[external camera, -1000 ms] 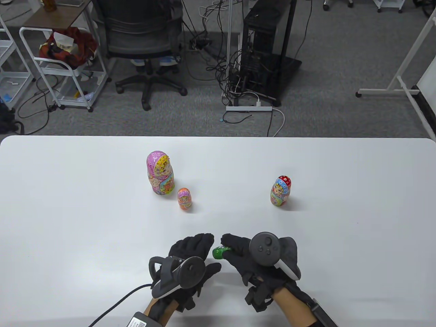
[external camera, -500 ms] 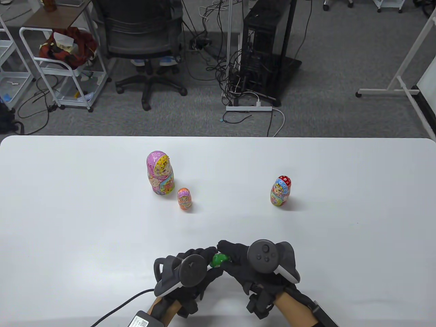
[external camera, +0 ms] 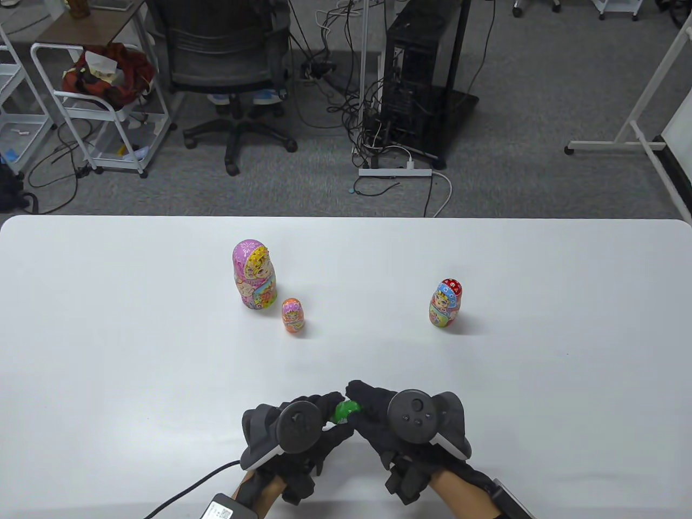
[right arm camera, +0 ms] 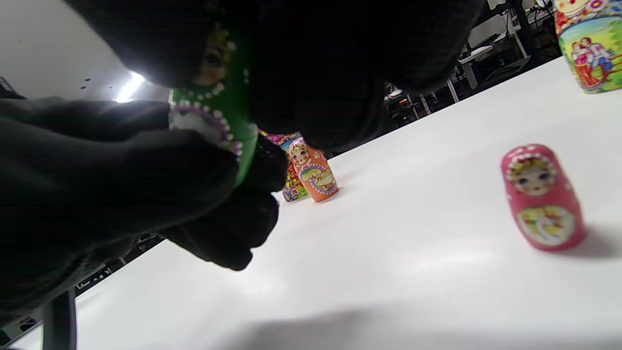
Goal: Nest individual Russian dolls into a nested set
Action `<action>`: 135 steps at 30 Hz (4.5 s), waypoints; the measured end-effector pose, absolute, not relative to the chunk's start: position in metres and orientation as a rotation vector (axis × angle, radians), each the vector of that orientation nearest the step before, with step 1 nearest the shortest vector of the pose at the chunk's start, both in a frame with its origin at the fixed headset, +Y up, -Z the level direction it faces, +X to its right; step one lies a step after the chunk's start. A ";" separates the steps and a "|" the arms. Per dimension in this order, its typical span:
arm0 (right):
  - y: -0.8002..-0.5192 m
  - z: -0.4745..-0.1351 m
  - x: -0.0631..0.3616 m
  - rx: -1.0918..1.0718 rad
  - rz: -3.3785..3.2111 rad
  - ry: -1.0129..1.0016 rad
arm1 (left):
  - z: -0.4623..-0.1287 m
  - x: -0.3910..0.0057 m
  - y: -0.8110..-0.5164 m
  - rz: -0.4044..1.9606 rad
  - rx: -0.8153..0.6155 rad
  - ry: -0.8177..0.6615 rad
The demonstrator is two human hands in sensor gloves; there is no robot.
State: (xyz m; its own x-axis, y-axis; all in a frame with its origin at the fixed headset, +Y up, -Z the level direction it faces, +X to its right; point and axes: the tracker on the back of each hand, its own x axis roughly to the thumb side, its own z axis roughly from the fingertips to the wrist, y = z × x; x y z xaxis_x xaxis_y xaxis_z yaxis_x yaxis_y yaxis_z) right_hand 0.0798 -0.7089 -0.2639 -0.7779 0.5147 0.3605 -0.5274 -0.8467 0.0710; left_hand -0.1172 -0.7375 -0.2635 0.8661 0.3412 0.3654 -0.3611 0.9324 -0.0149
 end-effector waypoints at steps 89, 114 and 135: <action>-0.716 -0.272 0.088 0.619 2.501 0.126 | -0.266 -0.118 -0.745 0.343 0.001 -0.366; -0.751 -0.313 0.177 -0.249 2.923 0.384 | -0.267 -0.120 -0.743 0.353 0.002 -0.357; -0.737 -0.307 0.153 0.070 2.742 0.265 | -0.267 -0.120 -0.745 0.331 -0.013 -0.355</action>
